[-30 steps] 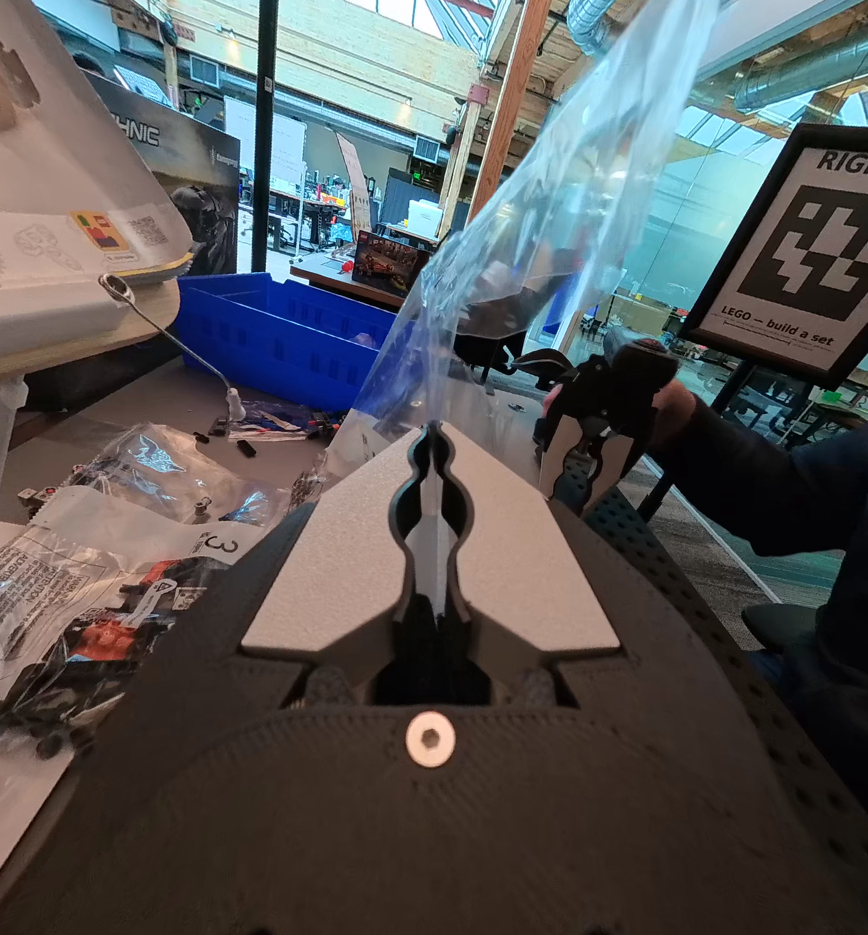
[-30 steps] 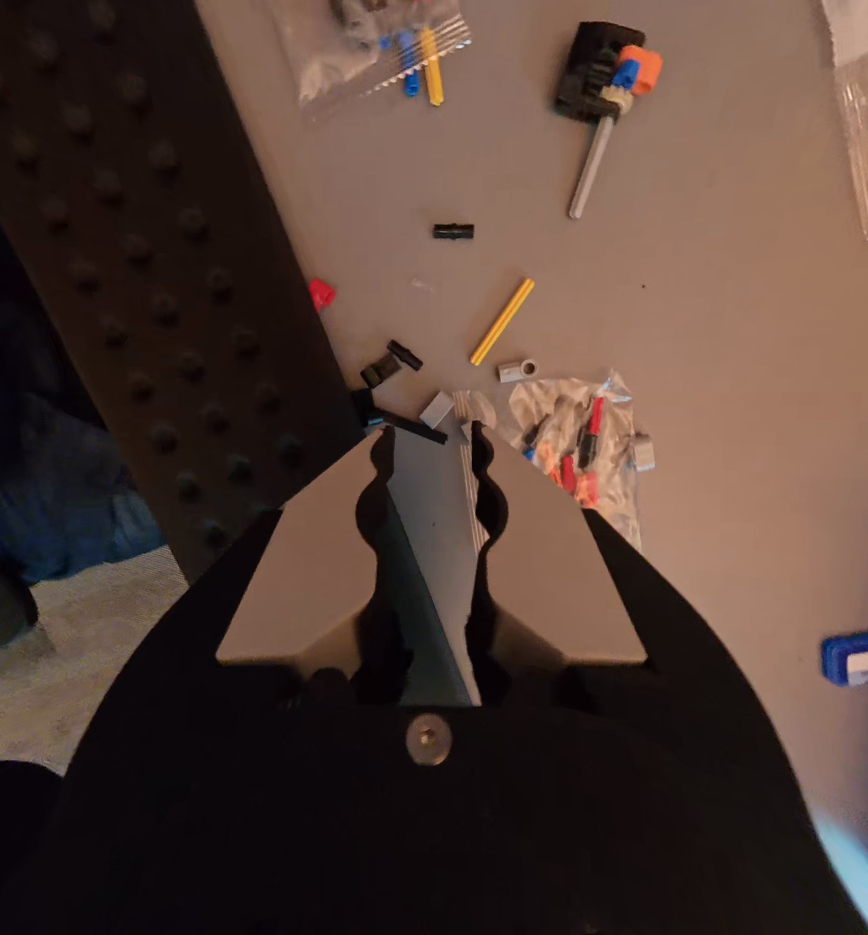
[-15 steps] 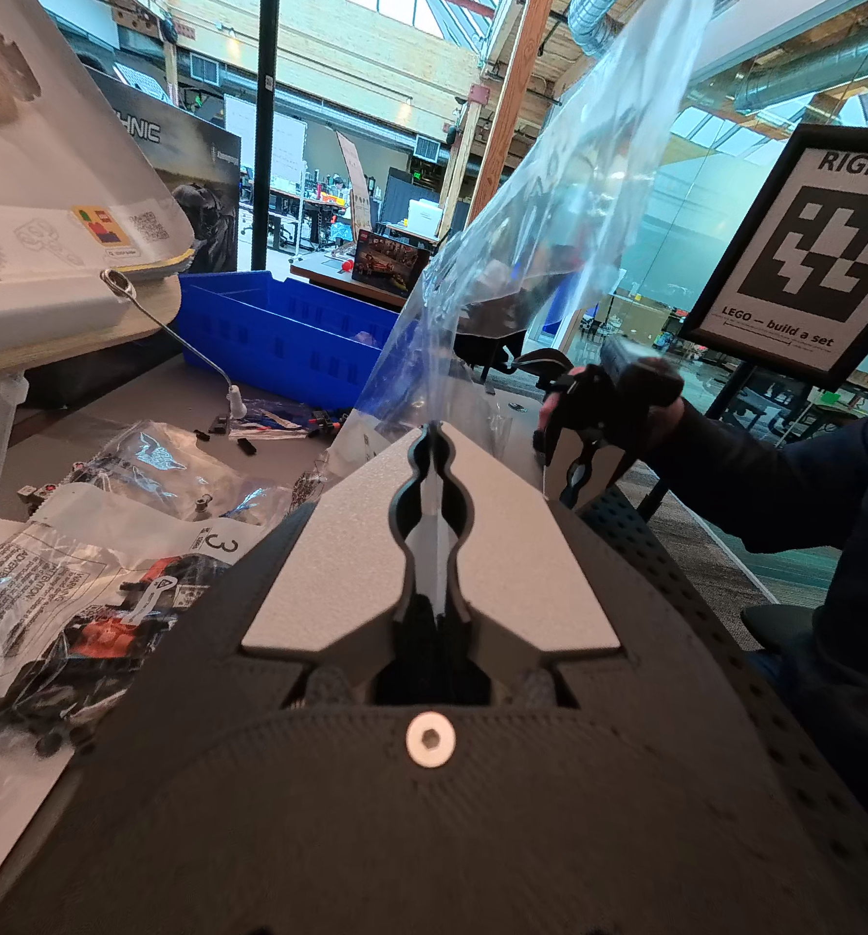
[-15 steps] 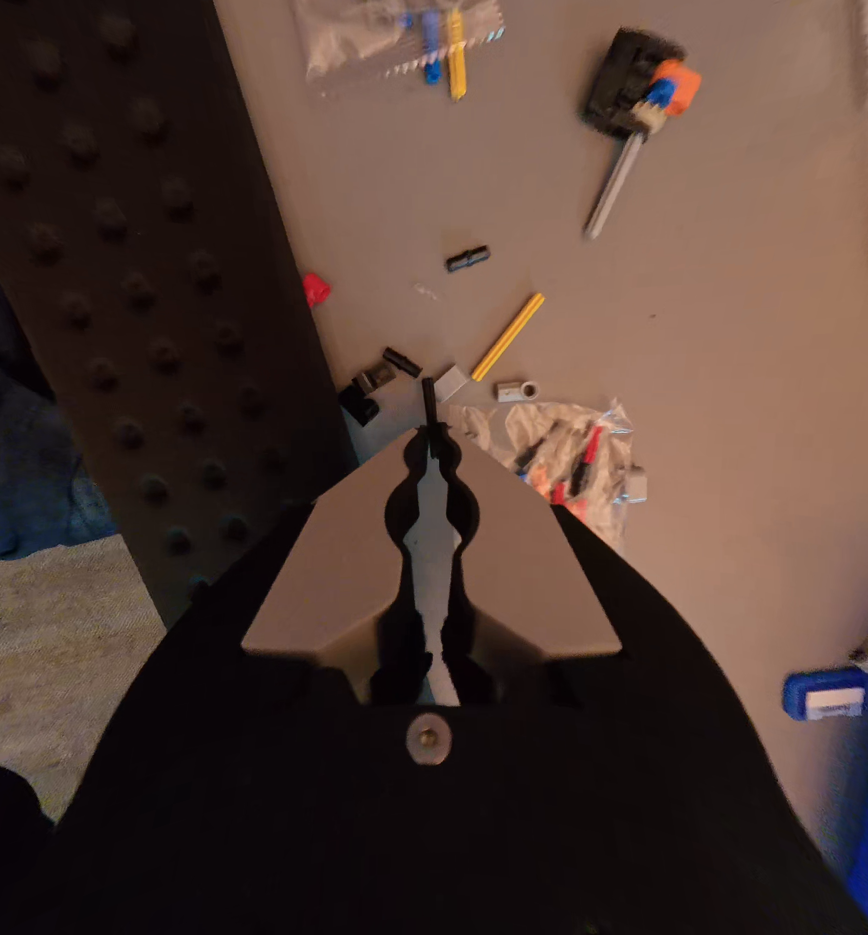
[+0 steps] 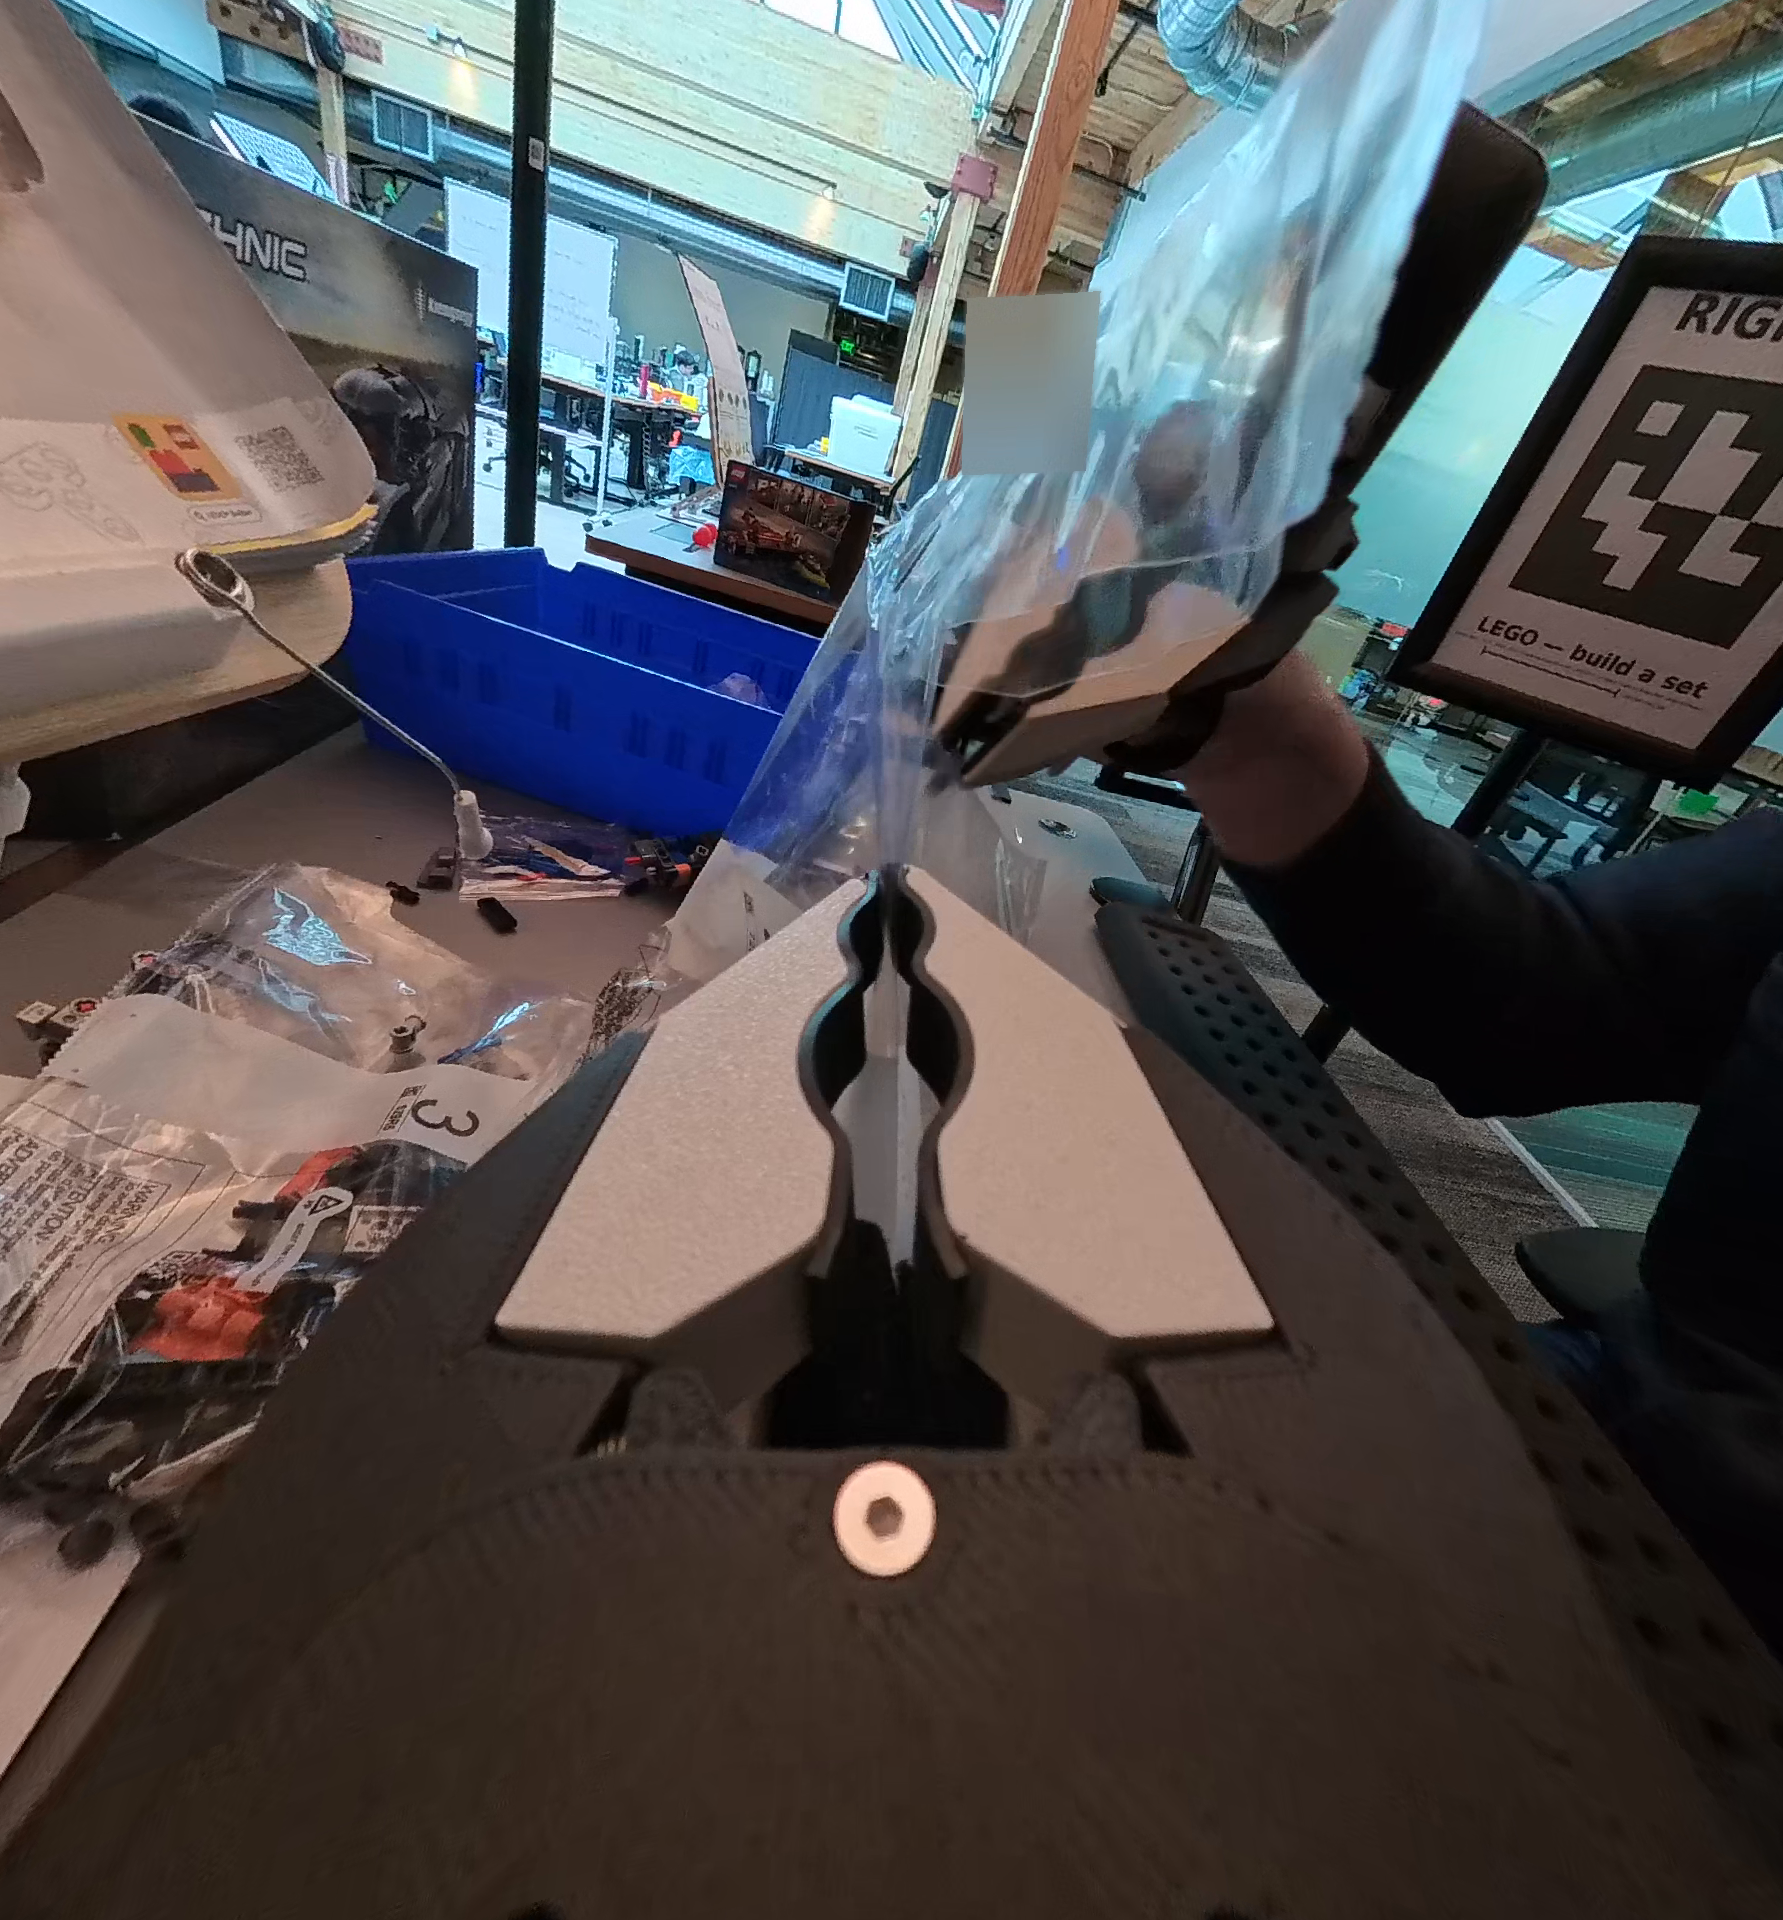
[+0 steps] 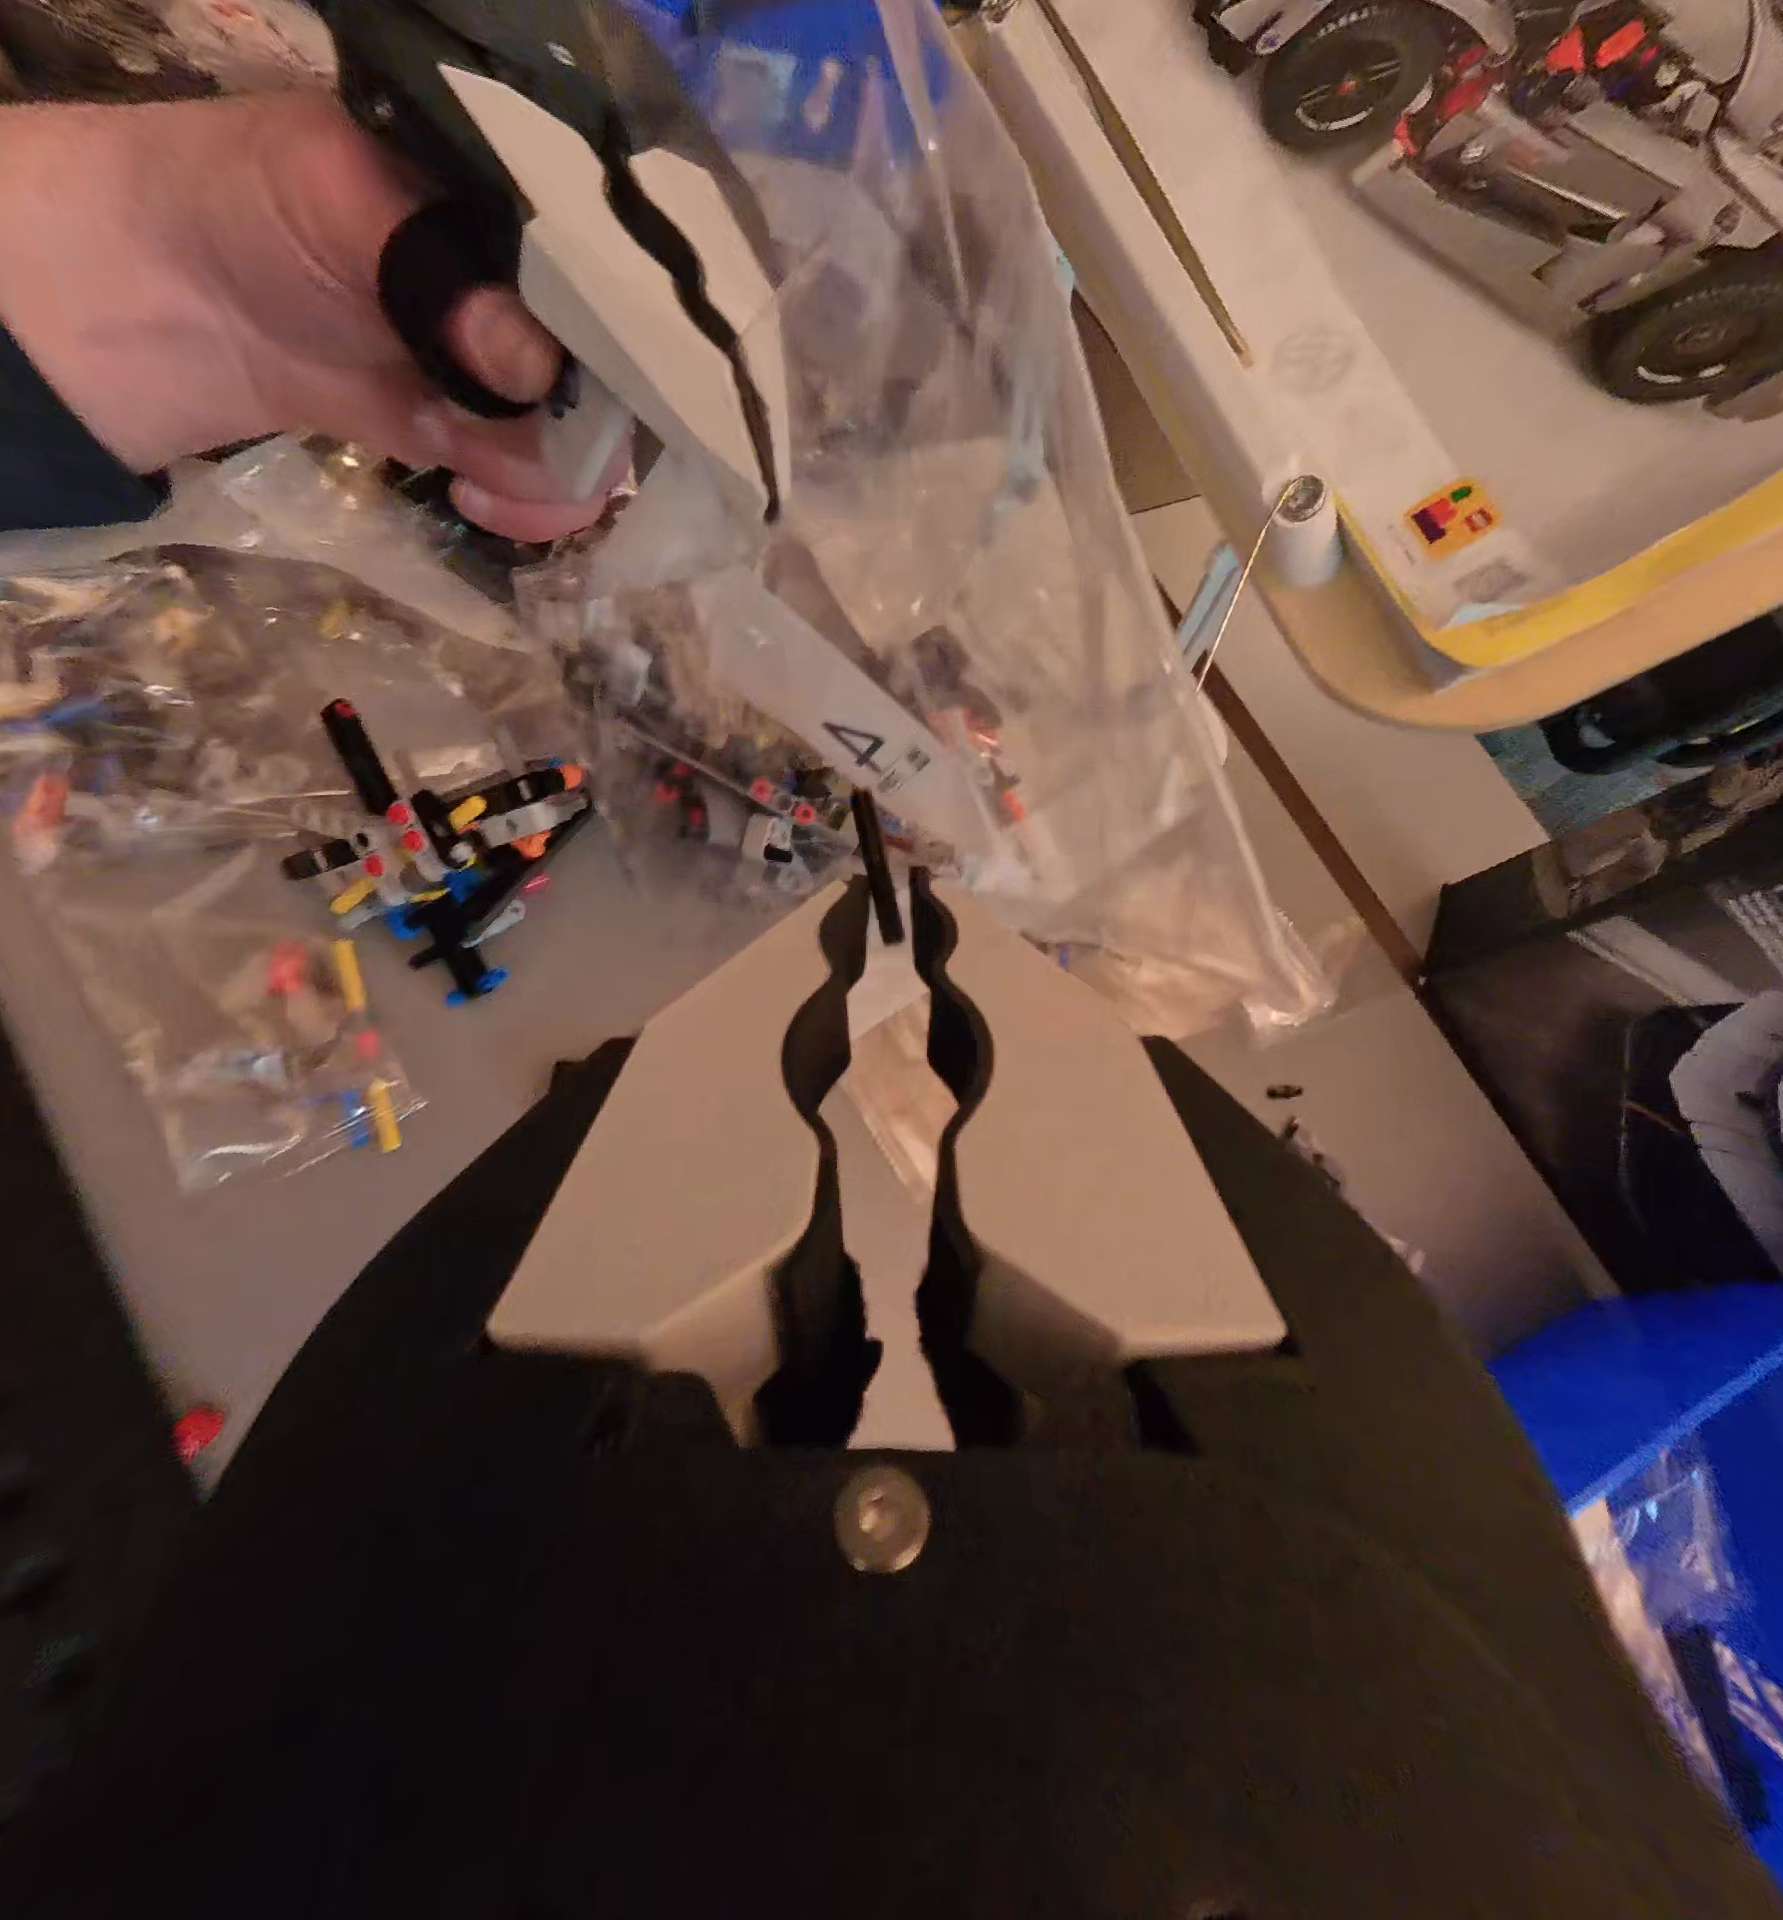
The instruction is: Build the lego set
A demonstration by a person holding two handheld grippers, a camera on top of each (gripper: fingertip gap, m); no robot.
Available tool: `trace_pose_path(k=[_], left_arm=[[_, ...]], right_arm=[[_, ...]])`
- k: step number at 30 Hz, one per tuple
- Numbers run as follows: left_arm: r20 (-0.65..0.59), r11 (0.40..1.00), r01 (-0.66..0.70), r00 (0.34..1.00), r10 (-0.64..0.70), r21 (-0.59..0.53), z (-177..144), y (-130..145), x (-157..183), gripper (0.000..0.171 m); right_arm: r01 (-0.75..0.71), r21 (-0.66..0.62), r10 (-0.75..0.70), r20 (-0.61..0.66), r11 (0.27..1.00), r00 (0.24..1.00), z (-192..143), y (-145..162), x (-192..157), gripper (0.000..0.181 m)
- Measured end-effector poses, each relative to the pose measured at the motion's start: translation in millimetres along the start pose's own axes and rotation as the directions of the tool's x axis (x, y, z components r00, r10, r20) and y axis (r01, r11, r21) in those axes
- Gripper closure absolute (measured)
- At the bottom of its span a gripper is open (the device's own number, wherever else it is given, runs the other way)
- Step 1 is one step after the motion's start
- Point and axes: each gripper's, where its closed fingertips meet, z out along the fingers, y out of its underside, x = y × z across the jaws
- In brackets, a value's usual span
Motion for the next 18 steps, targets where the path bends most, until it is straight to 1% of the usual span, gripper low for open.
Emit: trace_pose_path(k=[2, 3, 4, 6, 8, 10, 13, 14, 16, 18], left_arm=[[-0.002, 1.000, 0.001, 1.000, -0.001, 0.000, 0, 0, 0, 0.171], [-0.002, 1.000, 0.001, 1.000, -0.001, 0.000, 0, 0, -1, 0.171], [-0.002, 1.000, 0.002, 1.000, -0.002, 0.000, 0, 0, -1, 0.171], [-0.001, 1.000, 0.002, 1.000, -0.002, 0.002, -1, 0, -1, 0.171], [0.001, 1.000, 0.003, 1.000, -0.003, 0.005, -2, -1, -2, 0.171], [0.002, 1.000, 0.005, 1.000, -0.005, 0.008, -2, -1, -2, 0.171], [-0.001, 1.000, 0.007, 1.000, -0.007, 0.007, -1, 0, -2, 0.171], [-0.002, 1.000, 0.007, 1.000, -0.007, 0.004, 0, 0, -2, 0.171], [-0.003, 1.000, 0.006, 1.000, -0.006, 0.000, 1, 1, -1, 0.171], [-0.003, 1.000, 0.006, 1.000, -0.006, -0.003, 2, 2, 0, 0.171]], right_arm=[[-0.015, -0.005, 0.015, 0.006, 1.000, 1.000, 9, -1, 2, 0.164], [-0.027, -0.028, 0.027, 0.003, 0.999, 1.000, 11, 2, 3, 0.157], [-0.030, -0.035, 0.029, -0.022, 0.999, 0.999, 9, 3, 6, 0.156], [-0.029, 0.001, 0.029, -0.043, 1.000, 0.999, -4, 1, 8, 0.160], [-0.065, 0.005, 0.065, -0.016, 0.998, 0.998, -23, 9, 2, 0.164], [-0.088, -0.055, 0.093, 0.097, 0.995, 0.991, -36, 33, -20, 0.164], [-0.099, -0.263, 0.143, 0.156, 0.960, 0.977, -39, 96, -47, 0.162], [-0.091, -0.315, 0.154, 0.180, 0.945, 0.972, -37, 114, -58, 0.161], [-0.082, -0.367, 0.178, 0.237, 0.927, 0.955, -33, 140, -80, 0.161], [-0.092, -0.399, 0.211, 0.268, 0.912, 0.940, -27, 155, -96, 0.161]])
